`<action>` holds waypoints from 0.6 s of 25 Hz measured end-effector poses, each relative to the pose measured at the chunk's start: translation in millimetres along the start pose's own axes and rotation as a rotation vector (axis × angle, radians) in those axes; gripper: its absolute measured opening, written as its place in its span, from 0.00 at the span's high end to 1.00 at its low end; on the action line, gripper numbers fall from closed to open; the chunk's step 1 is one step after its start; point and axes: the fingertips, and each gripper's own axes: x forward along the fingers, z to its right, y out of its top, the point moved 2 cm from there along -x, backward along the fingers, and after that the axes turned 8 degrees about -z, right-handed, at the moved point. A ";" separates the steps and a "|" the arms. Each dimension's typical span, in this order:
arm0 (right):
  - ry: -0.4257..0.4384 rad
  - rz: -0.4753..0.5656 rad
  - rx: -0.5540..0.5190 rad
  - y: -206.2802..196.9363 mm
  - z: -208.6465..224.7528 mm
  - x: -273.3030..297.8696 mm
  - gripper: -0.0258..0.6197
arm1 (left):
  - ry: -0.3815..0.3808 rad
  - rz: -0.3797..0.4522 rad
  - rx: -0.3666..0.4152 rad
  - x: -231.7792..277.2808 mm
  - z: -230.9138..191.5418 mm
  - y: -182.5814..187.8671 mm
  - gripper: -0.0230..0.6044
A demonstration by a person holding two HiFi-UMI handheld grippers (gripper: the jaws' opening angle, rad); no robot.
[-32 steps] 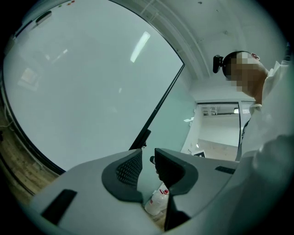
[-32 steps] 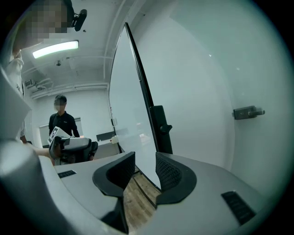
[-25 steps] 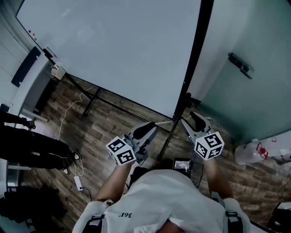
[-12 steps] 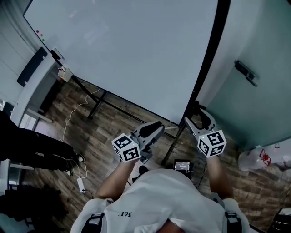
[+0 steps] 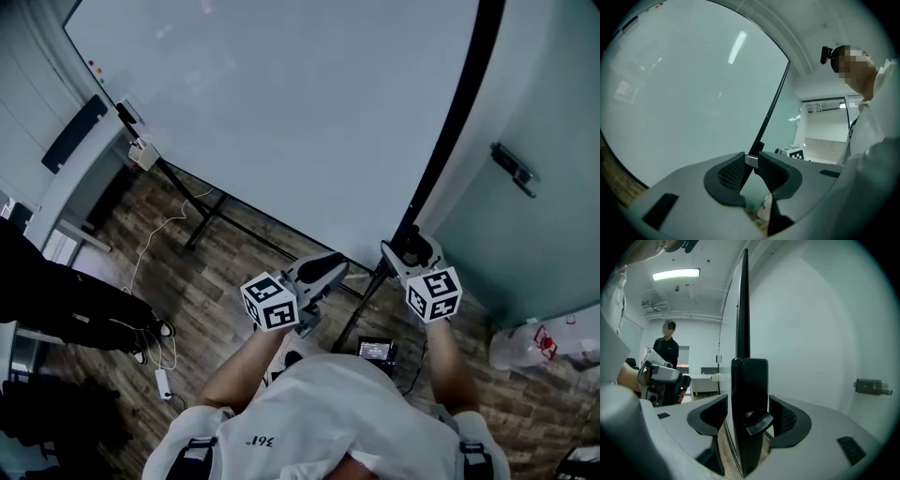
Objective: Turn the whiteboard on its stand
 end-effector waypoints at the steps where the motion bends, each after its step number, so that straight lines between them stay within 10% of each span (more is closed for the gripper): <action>1: 0.005 -0.005 -0.005 -0.2 0.2 2.8 0.53 | 0.000 0.001 0.001 1.7 -0.1 1.0 0.85; 15: 0.073 -0.026 -0.051 12.9 -10.0 26.6 0.62 | 0.057 0.048 0.008 -22.8 -19.4 17.7 0.85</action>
